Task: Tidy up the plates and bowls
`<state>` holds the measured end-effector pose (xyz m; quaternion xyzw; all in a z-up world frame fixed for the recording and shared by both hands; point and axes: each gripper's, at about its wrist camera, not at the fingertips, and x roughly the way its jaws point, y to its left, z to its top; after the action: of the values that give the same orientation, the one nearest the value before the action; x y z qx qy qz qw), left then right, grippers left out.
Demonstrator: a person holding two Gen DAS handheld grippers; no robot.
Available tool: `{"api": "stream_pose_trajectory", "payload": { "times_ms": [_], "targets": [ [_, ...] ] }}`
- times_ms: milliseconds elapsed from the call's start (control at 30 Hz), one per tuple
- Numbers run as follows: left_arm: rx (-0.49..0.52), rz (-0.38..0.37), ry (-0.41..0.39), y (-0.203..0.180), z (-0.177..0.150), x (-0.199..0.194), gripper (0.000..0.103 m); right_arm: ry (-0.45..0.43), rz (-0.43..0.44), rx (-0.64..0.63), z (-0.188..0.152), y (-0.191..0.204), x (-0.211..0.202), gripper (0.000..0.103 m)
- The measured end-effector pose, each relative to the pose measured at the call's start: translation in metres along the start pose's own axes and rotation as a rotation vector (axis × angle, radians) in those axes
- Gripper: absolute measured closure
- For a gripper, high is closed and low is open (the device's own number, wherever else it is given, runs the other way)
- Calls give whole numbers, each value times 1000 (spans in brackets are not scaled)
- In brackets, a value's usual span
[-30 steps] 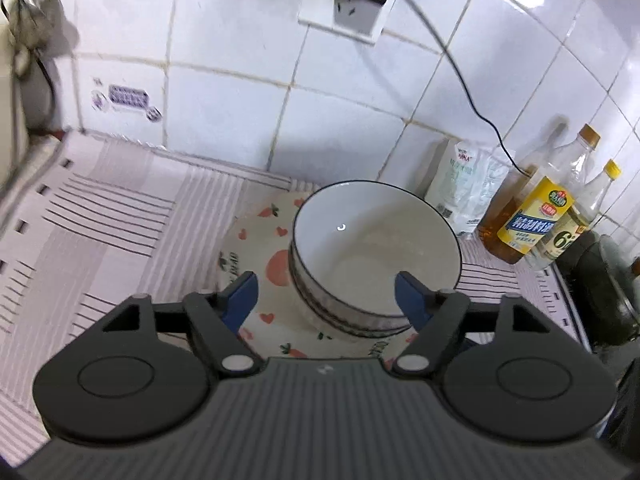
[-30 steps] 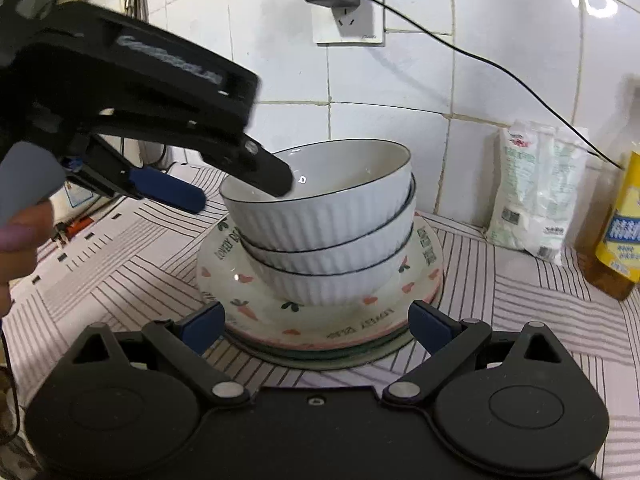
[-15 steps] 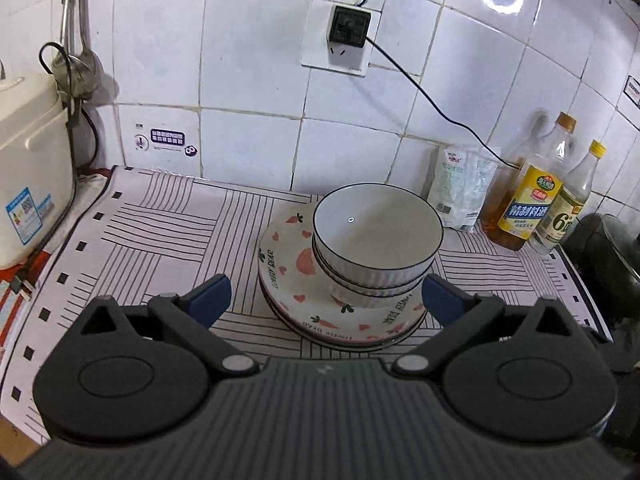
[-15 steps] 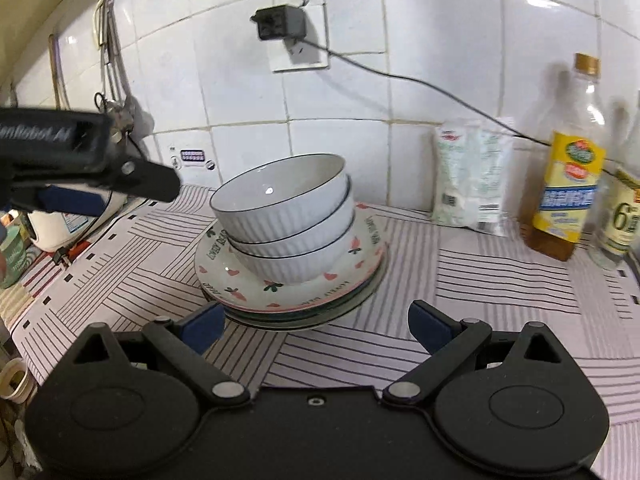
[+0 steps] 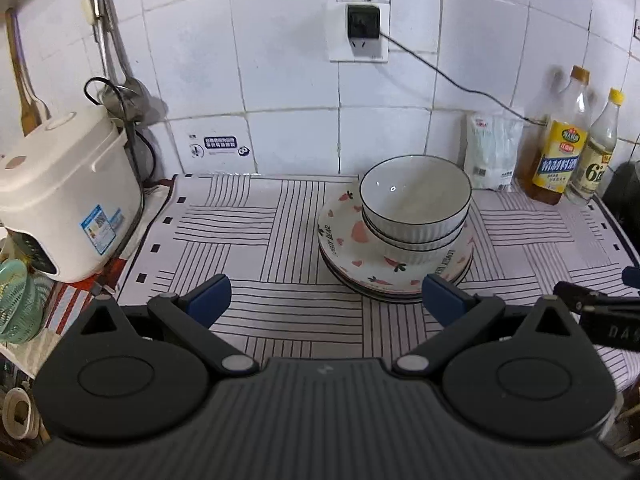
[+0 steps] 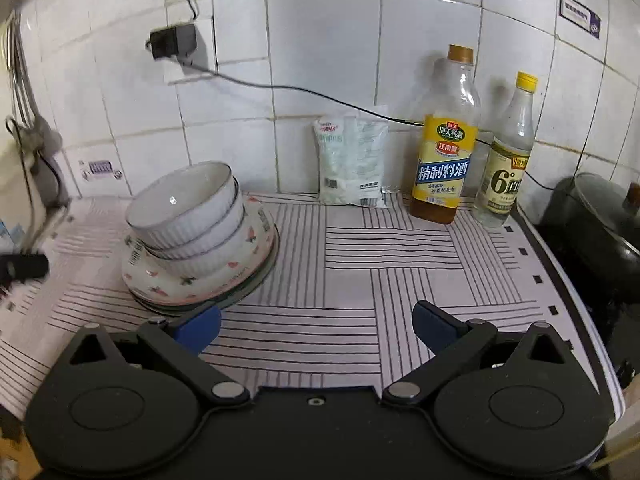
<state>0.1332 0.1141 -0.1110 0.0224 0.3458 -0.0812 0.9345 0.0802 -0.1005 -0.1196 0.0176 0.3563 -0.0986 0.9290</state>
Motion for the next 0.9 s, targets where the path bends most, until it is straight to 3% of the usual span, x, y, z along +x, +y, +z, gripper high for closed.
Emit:
{"api": "stream_pose_trajectory", "payload": {
  "times_ms": [133, 267, 567, 900],
  "targets": [
    [13, -1, 31, -3, -1, -15, 0, 48, 38, 39, 8, -4, -14, 0],
    [19, 13, 15, -8, -1, -34, 0, 46, -1, -9, 12, 6, -42, 0],
    [6, 17, 26, -12, -3, -61, 0, 4, -43, 62, 9, 3, -83, 0],
    [-16, 31, -8, -10, -13, -88, 0, -28, -60, -19, 0, 11, -107, 0]
  ]
}}
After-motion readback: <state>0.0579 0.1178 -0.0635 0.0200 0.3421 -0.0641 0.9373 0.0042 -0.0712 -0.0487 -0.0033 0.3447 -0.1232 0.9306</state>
